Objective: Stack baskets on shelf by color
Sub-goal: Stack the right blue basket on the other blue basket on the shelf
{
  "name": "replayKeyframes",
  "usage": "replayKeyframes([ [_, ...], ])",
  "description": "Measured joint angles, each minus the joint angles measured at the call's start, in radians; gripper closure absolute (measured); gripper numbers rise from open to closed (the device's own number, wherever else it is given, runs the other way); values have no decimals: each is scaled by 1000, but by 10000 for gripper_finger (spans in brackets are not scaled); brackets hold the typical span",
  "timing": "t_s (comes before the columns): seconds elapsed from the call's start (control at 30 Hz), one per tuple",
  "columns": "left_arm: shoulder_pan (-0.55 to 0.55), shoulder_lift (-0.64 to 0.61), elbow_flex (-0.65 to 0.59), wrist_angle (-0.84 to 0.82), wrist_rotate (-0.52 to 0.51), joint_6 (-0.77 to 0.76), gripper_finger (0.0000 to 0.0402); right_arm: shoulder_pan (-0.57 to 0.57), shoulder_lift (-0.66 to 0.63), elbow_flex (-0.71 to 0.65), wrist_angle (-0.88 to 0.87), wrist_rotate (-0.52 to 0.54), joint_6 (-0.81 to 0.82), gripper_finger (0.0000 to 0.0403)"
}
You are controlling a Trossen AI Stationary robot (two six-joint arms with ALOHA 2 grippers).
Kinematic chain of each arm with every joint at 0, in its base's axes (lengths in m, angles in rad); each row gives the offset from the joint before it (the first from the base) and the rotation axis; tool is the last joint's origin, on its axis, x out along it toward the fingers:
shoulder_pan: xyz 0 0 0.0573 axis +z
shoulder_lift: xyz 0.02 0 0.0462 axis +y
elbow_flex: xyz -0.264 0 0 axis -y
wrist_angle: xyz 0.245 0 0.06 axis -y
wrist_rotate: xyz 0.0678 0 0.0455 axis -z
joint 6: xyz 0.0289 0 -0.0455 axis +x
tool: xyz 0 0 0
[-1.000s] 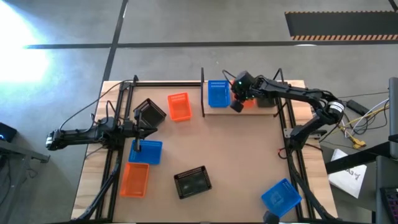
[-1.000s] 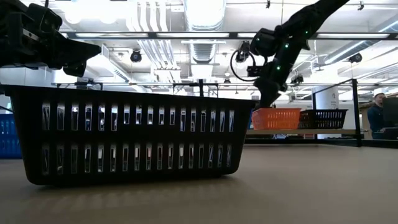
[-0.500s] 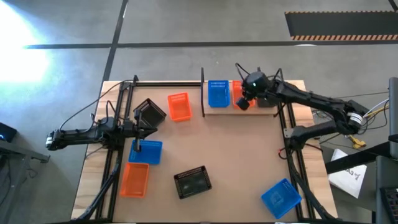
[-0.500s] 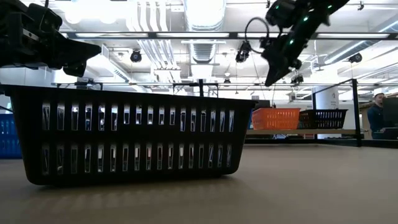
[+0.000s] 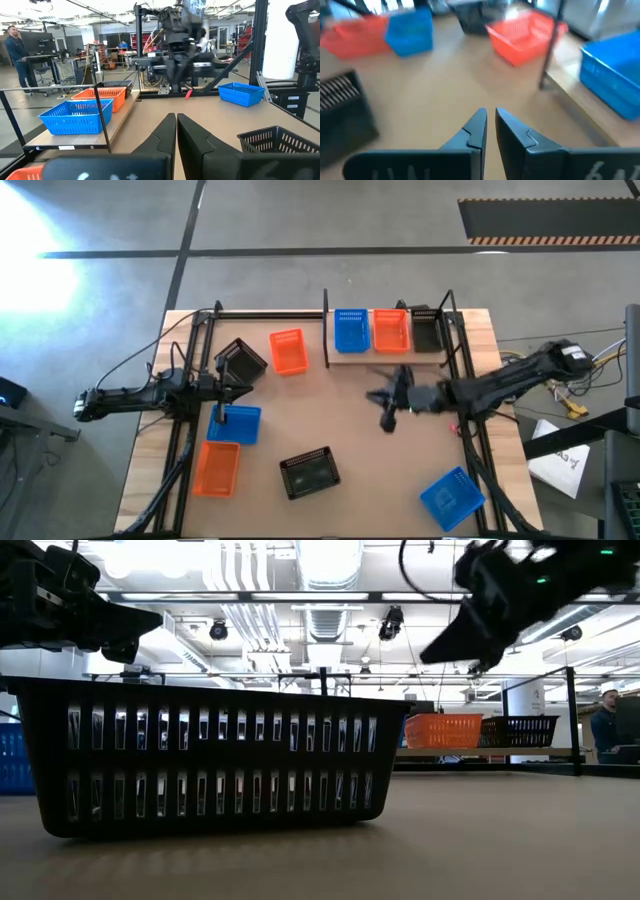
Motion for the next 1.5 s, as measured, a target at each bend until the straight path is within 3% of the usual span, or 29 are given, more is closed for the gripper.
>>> replayKeyframes([
  [0.17,0,0,0,0,0,0,402,189,160,-78,344,310,-33,372],
  [0.23,0,0,0,0,0,0,402,224,234,-73,404,367,-35,372],
  [0.37,0,0,0,0,0,0,402,242,376,-11,419,365,-36,372],
  [0.5,0,0,0,0,0,0,402,250,497,76,379,284,-40,372],
  [0.63,0,0,0,0,0,0,402,291,565,197,219,214,-38,372],
  [0.8,0,0,0,0,0,0,402,392,601,391,-87,218,-21,372],
  [0.97,0,2,0,0,0,0,402,516,646,601,-408,261,127,372],
  [1.23,0,0,0,-1,0,0,402,734,753,947,-1021,257,665,372],
  [1.37,0,0,0,-1,0,0,402,811,811,1086,-1194,230,954,372],
  [1.5,0,0,0,0,0,0,402,854,849,1158,-1280,110,1214,367],
])
